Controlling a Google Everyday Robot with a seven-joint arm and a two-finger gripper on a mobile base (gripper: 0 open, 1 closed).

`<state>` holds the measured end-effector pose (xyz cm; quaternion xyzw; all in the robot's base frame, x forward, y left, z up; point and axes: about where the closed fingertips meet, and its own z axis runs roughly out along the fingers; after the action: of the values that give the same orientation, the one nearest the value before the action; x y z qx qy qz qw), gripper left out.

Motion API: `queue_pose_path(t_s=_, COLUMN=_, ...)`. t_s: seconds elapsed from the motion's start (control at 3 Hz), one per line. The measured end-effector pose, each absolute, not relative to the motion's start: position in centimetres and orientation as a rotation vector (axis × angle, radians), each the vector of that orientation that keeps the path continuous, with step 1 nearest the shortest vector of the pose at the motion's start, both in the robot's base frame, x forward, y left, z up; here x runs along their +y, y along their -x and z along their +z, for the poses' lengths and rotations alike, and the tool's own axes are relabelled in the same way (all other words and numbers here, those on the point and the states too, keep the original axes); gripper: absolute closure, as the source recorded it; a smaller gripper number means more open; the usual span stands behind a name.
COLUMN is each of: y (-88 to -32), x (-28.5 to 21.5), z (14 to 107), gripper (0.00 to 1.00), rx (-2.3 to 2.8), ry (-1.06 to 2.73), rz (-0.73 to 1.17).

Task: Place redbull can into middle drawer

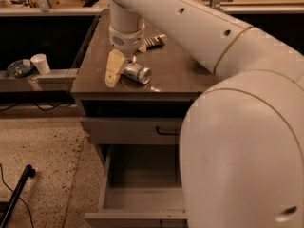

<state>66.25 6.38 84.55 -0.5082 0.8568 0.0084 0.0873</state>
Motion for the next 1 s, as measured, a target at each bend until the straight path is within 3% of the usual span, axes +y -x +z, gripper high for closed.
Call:
queue_pose_path(t_s=0.67, y=-67.2, x=6.9, z=83.4, gripper=0.42, rx=2.539, ry=1.465, rz=0.075)
queue_pose_path(t_s=1.0, y=-66.4, x=7.6, z=84.1, gripper=0.65, rx=2.409, ry=1.546, rz=0.247)
